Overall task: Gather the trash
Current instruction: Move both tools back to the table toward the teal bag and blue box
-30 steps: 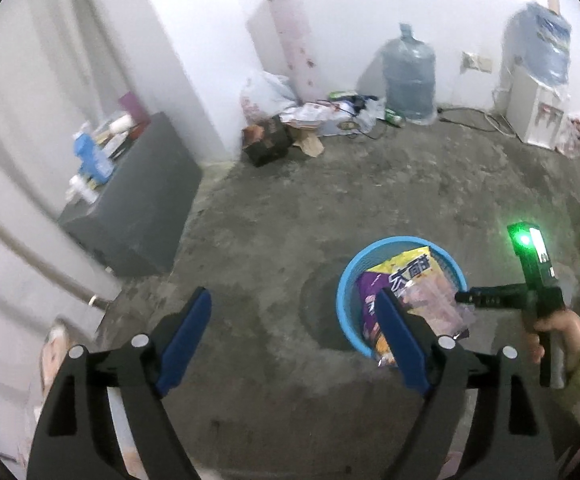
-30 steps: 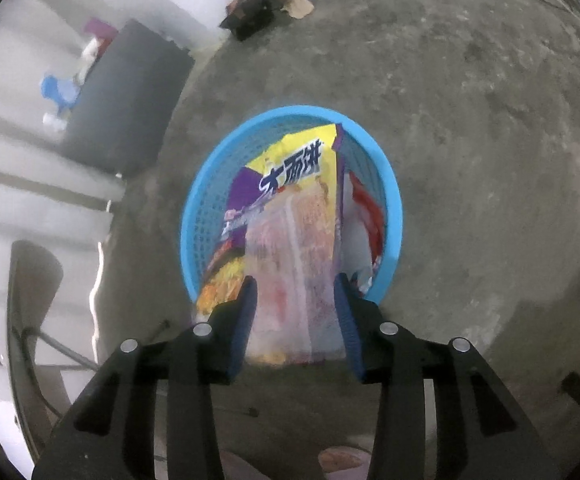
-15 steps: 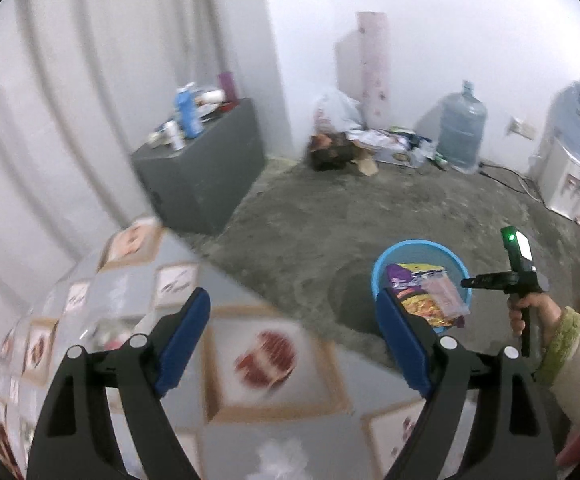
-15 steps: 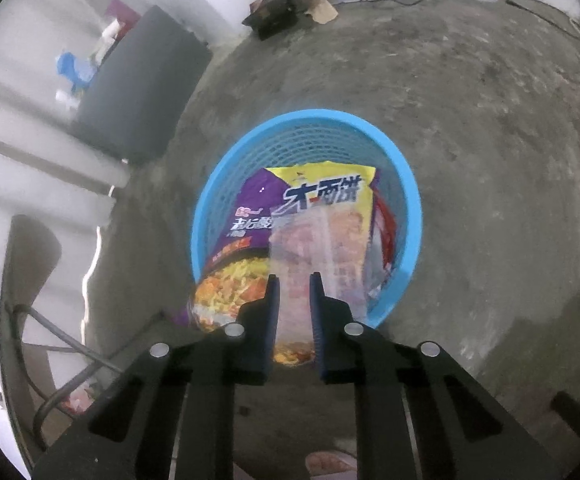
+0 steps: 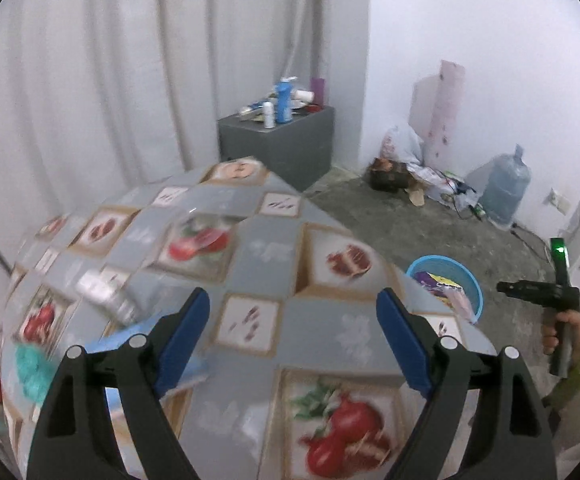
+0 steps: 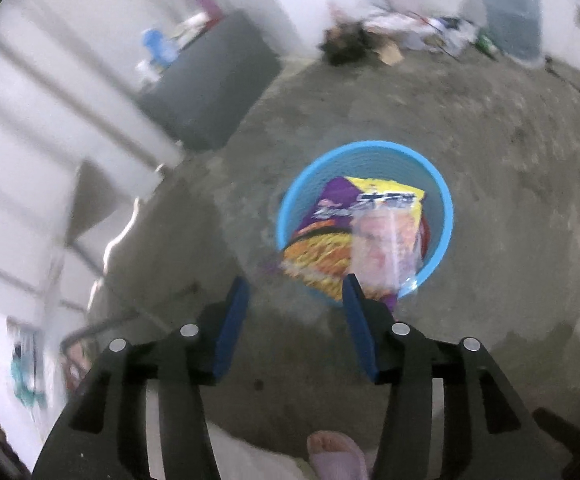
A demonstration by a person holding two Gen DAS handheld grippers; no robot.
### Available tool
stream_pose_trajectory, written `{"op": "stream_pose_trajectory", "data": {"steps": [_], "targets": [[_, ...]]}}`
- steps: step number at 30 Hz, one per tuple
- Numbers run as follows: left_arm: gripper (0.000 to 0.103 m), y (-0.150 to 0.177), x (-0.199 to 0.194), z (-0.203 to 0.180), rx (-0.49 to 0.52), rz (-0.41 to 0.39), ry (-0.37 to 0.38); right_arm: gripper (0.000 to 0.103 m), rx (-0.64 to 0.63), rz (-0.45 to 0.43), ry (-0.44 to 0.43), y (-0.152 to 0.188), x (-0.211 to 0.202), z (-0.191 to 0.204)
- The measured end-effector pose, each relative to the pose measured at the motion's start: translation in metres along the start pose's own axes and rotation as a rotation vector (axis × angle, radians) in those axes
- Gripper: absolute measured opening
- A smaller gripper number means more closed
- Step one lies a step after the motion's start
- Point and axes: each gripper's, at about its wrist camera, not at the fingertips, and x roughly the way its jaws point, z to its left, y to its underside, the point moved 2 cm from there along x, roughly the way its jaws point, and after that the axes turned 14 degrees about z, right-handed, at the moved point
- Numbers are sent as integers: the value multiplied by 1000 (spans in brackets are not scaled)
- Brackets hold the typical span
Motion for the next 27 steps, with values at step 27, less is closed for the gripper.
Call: {"op": "stream_pose_trajectory", "data": {"steps": [27], "targets": [[83, 133, -75, 173, -382, -162, -100, 63, -1004, 18, -174, 85, -6, 331]]}}
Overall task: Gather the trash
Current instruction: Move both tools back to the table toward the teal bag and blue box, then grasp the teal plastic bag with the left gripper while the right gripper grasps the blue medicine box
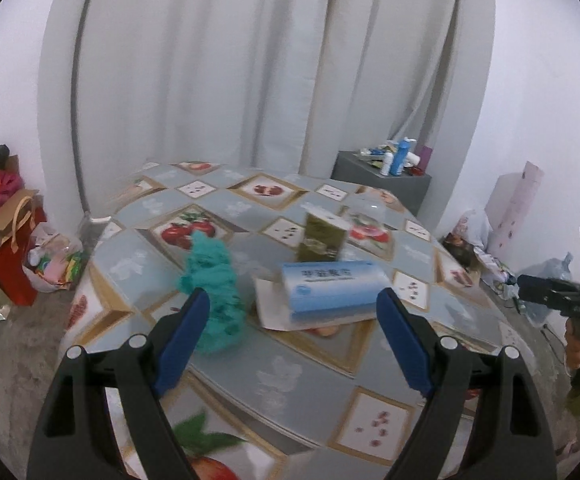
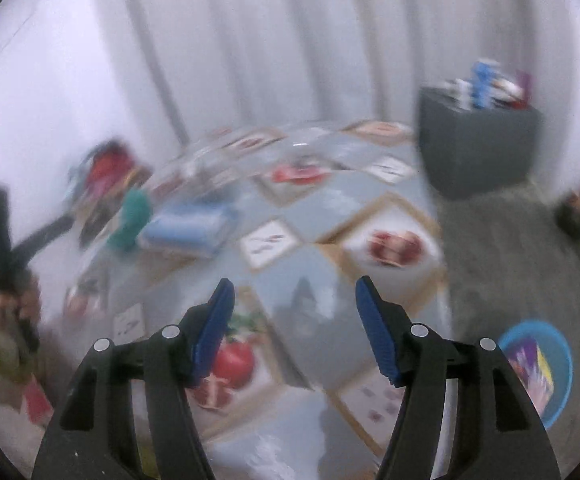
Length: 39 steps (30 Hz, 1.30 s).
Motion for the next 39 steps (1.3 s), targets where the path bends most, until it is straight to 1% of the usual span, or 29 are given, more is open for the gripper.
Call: {"op": "stream_pose_trajectory", "data": {"steps": [2, 3, 5, 8, 9, 12, 14, 16, 18, 22, 24, 27, 32, 34, 37, 39], "targets": [[83, -4, 5, 9, 9, 3, -11, 66, -100, 6, -15, -12, 3, 19], [83, -8, 10, 13, 17, 8, -16, 67, -169, 13, -33, -23, 9, 30], [83, -13, 19, 19, 38, 25, -20, 69, -254, 28, -69, -32, 14, 46], [83, -19, 34, 26, 84, 57, -16, 72, -390, 61, -115, -51, 33, 69], [83, -22, 41, 29, 111, 71, -27, 73, -448, 83, -125, -58, 44, 78], [83, -27, 61, 37, 168, 125, -33, 76, -559, 114, -121, -71, 67, 94], [83, -29, 74, 43, 189, 170, -31, 79, -612, 129, -97, -77, 84, 101], [83, -30, 87, 49, 186, 211, -55, 82, -667, 148, -66, -82, 102, 107], [83, -30, 99, 54, 181, 253, -64, 82, -712, 173, -38, -83, 119, 112], [83, -27, 110, 57, 184, 267, -67, 82, -745, 208, 2, -88, 145, 109], [83, -26, 113, 56, 183, 275, -59, 84, -734, 218, -9, -92, 152, 105], [83, -24, 117, 55, 192, 287, -67, 84, -710, 236, -35, -96, 159, 100], [74, -22, 122, 52, 201, 304, -60, 84, -709, 247, -48, -94, 158, 101], [72, -23, 122, 53, 194, 304, -54, 82, -705, 248, -54, -94, 156, 101], [65, -23, 122, 53, 185, 301, -40, 81, -713, 252, -56, -88, 152, 103], [57, -22, 121, 51, 180, 308, -23, 81, -723, 258, -59, -84, 151, 106]]}}
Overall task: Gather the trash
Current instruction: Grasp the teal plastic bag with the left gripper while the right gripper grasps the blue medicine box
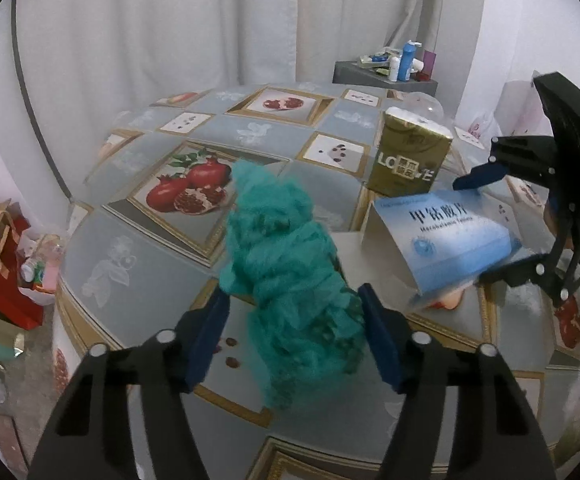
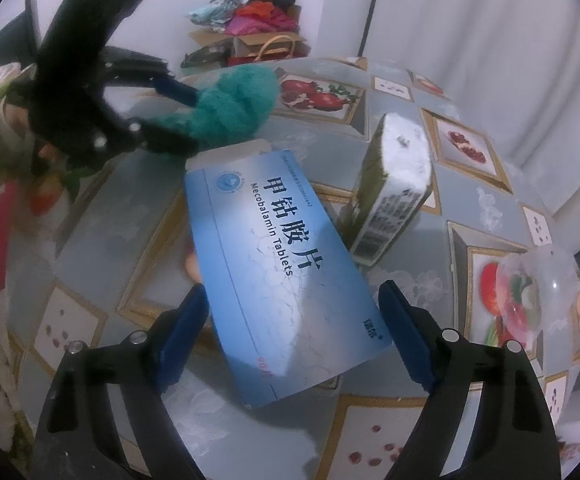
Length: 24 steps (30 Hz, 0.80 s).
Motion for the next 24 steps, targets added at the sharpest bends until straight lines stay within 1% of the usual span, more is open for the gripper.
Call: {"op": "stream_pose_trajectory", "data": {"steps": [1, 4, 8, 10, 13, 16, 18, 21, 24], "targets": [[53, 1, 1, -1, -3, 9, 6, 81, -2, 4, -1, 2, -1, 3], [52, 6, -1, -6, -14, 11, 15, 81, 6, 11, -9, 9, -4, 14], [50, 19, -8, -20, -10, 13, 47, 80, 19, 25, -2, 29, -12, 32], [50, 28, -11, -31, 4, 14, 54, 80, 55, 38, 6, 44, -18, 41], [50, 42, -16, -50, 15, 19, 77, 80, 149, 58, 35, 72, -29, 49], [50, 54, -22, -70, 0, 25, 105, 80, 311, 87, 72, 102, -40, 49], [50, 63, -23, -86, -33, 37, 155, 80, 452, 102, 80, 124, -50, 49], [50, 72, -27, -114, -39, 41, 173, 80, 636, 103, 99, 150, -61, 51], [53, 78, -28, -132, -70, 55, 201, 81, 869, 96, 129, 178, -71, 53]]}}
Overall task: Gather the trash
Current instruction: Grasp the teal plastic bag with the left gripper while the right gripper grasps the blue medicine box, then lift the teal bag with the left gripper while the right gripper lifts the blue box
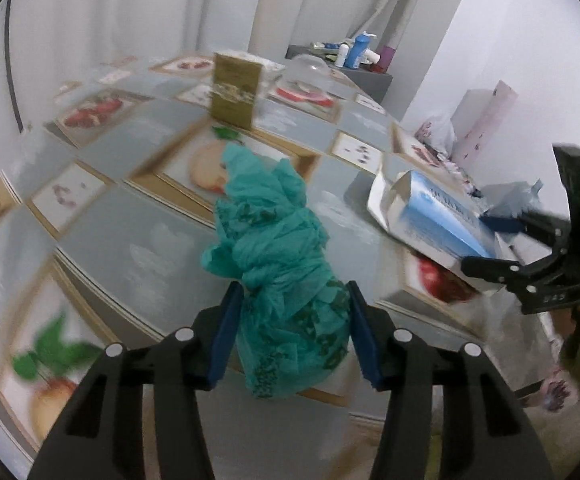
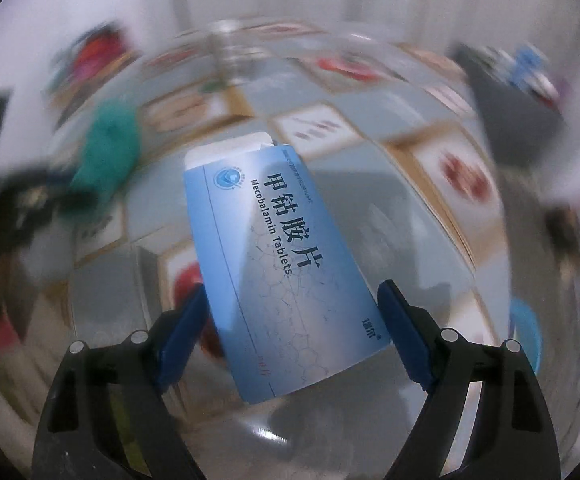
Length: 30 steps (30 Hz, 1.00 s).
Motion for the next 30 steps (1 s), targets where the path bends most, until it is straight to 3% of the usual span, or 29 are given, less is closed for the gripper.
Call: {"op": "stream_pose_trajectory", "data": {"steps": [4, 6, 9, 12, 20, 30], "targets": [[66, 2, -1, -10, -82, 0, 31, 82, 123, 2, -38, 13, -1, -9], [67, 2, -3, -12, -94, 5, 45, 82, 141, 2, -57, 17, -3, -9], [70, -1, -8, -15, -75, 0, 6, 83, 146, -21, -110, 19, -13, -11], [74, -6, -9, -16, -64, 0, -6, 86, 136, -53, -94, 18, -21, -11], [75, -11, 5, -15, -63, 29, -50, 86, 72, -78, -106, 8, -20, -3], [74, -14, 15, -13, -30, 30, -146, 86, 2, -47, -52, -1, -2, 9]]}}
